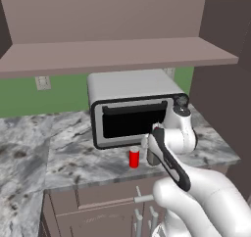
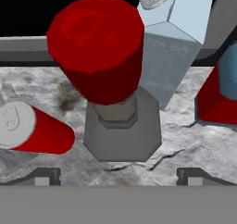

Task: Sort all alcoholic drinks to one cabinet, and non-alcoholic drinks to the other.

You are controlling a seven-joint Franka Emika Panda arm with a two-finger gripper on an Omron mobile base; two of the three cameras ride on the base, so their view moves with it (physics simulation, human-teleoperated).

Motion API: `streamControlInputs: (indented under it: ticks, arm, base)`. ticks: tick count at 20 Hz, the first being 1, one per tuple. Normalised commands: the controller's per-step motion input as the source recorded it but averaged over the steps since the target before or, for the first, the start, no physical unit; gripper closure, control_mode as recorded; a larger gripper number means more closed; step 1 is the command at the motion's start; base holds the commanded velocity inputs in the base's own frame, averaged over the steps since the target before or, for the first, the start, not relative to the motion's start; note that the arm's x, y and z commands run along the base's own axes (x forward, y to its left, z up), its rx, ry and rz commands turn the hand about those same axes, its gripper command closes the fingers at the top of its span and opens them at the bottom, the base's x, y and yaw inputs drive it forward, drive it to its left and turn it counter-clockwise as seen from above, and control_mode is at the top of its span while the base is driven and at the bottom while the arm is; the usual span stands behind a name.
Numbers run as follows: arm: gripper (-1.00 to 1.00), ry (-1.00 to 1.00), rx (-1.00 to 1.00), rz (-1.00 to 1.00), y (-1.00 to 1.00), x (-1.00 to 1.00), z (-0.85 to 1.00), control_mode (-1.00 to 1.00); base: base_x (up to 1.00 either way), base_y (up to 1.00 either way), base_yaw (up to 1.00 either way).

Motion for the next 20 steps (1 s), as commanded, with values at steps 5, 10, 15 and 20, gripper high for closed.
streamControlInputs:
  ticks: [5,10,15,20]
  arm:
    - [-1.00,-0.02,0.00,0.00,0.00,0.20,-0.04,-1.00]
    - [-1.00,-0.03,0.00,0.00,0.00,0.12,-0.08,-1.00]
    - [-1.00,-0.05,0.00,0.00,0.00,0.09,-0.15,-1.00]
    - [-1.00,-0.08,-0.02,0.00,0.00,0.01,-0.15,-1.00]
  base:
    - [0.00,0.00,0.00]
    - [0.00,0.00,0.00]
    - [0.00,0.00,0.00]
    - [0.00,0.00,0.00]
